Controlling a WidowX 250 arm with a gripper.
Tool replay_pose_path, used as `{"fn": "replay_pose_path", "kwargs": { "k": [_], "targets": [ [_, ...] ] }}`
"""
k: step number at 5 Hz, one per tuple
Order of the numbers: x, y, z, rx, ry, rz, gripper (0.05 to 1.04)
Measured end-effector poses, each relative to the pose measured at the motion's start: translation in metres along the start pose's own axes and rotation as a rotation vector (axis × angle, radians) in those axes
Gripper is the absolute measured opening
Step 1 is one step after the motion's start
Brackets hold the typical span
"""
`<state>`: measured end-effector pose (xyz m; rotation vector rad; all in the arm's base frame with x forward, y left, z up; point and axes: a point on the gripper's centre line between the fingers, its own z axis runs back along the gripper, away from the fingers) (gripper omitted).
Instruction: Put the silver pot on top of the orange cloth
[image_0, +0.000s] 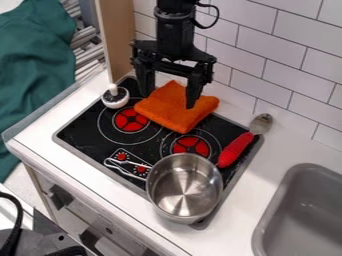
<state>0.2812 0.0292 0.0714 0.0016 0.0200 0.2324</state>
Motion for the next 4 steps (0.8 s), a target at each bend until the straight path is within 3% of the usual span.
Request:
{"fn": "replay_pose_path", "kwargs": {
  "k": [1, 2, 4],
  "targets": [
    [-0.004, -0.001, -0.010, -0.002, 0.034, 0.010, 1.009],
    [-0.030, -0.032, -0.028, -0.033, 0.088, -0.031, 1.009],
    [-0.069, -0.077, -0.047, -0.107, 0.112, -0.063, 1.009]
  ]
}}
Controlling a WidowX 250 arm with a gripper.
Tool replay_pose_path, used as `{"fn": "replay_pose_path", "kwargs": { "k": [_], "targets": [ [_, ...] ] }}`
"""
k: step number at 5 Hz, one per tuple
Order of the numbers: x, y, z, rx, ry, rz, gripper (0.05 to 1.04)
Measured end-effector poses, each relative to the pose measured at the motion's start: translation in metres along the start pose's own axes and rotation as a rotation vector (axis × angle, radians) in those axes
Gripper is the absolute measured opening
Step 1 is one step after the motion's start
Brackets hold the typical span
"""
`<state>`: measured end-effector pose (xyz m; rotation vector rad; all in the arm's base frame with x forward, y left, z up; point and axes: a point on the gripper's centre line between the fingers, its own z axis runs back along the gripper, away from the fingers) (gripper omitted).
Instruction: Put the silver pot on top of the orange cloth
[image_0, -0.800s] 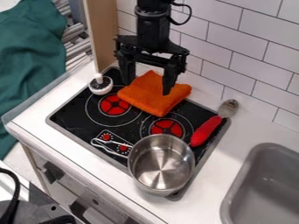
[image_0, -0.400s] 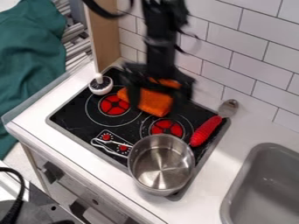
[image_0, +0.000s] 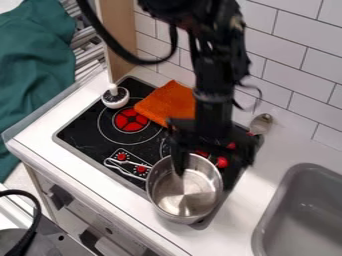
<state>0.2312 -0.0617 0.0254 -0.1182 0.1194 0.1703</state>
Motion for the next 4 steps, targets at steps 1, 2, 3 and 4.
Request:
{"fn": "replay_pose_path", "kwargs": {
  "k": [1, 2, 3, 4],
  "targets": [
    [0.004, -0.002, -0.009, -0.005, -0.007, -0.055, 1.009],
    [0.006, -0.002, -0.020, -0.014, -0.024, -0.081, 1.009],
    [0.012, 0.001, -0.038, -0.016, -0.067, -0.082, 1.009],
    [0.017, 0.001, -0.054, -0.043, -0.122, -0.070, 1.009]
  ]
}}
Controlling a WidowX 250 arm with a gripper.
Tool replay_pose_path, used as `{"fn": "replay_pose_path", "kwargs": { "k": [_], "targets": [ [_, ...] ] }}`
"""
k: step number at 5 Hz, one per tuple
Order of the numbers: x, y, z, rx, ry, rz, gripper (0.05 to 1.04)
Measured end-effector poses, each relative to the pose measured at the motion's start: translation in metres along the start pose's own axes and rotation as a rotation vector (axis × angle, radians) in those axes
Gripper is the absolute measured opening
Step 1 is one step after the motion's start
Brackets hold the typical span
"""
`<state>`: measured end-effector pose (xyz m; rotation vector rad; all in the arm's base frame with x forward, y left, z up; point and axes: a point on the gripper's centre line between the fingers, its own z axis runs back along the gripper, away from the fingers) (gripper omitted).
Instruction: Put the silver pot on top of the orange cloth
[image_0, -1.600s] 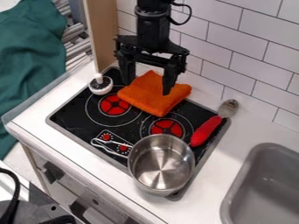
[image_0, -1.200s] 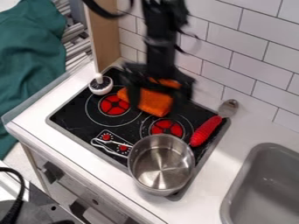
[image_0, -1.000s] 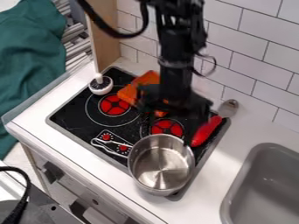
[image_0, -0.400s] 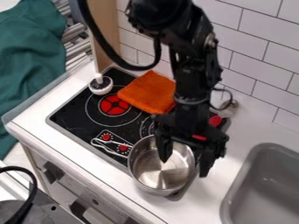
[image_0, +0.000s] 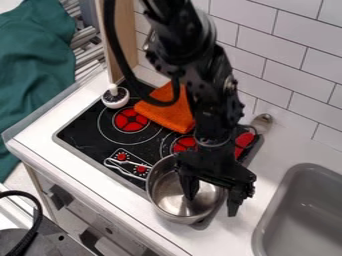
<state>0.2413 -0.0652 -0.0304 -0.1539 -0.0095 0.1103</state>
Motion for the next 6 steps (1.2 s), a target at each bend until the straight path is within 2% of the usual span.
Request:
{"fn": "replay_pose_path", "kwargs": {
  "k": [1, 2, 3, 4, 5, 6],
  "targets": [
    [0.004, 0.004, -0.005, 0.027, -0.035, 0.020, 0.970],
    [0.004, 0.001, -0.008, 0.049, -0.067, -0.022, 0.683],
    [0.000, 0.000, -0.008, 0.099, -0.059, -0.093, 0.372],
    [0.002, -0.004, 0.003, 0.131, -0.080, -0.157, 0.148],
    [0.001, -0.007, 0.026, 0.166, -0.099, -0.175, 0.059],
    [0.003, -0.010, 0.048, 0.173, -0.105, -0.128, 0.055]
  ]
}}
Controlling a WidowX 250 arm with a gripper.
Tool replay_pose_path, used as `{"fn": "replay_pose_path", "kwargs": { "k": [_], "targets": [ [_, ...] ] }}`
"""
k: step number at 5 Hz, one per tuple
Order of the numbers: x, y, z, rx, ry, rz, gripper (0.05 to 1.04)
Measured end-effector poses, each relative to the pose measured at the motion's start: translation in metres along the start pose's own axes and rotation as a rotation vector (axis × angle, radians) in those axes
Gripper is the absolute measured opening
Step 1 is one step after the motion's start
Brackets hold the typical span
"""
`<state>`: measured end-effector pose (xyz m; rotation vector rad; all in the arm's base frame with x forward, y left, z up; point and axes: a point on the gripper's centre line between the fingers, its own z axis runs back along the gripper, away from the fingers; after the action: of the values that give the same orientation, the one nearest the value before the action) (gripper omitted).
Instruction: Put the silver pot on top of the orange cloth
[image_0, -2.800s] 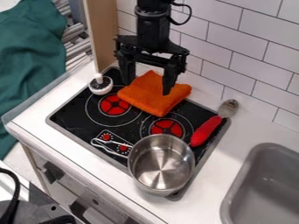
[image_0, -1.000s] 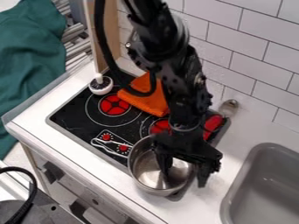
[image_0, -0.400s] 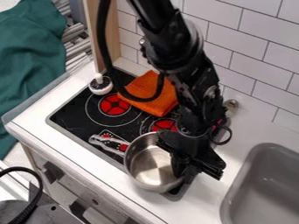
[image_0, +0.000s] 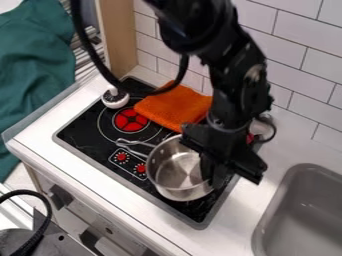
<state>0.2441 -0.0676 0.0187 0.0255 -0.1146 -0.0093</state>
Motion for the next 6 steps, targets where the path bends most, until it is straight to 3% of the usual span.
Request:
{"fn": "replay_pose_path", "kwargs": {
  "k": [1, 2, 4, 6],
  "targets": [
    [0.015, 0.003, 0.010, 0.012, -0.016, -0.002, 0.055],
    [0.044, 0.014, 0.005, -0.003, -0.007, -0.025, 0.055],
    [0.104, 0.052, -0.009, -0.005, 0.058, -0.043, 0.055],
    [0.122, 0.105, -0.006, 0.022, 0.063, 0.006, 0.055]
  ]
}}
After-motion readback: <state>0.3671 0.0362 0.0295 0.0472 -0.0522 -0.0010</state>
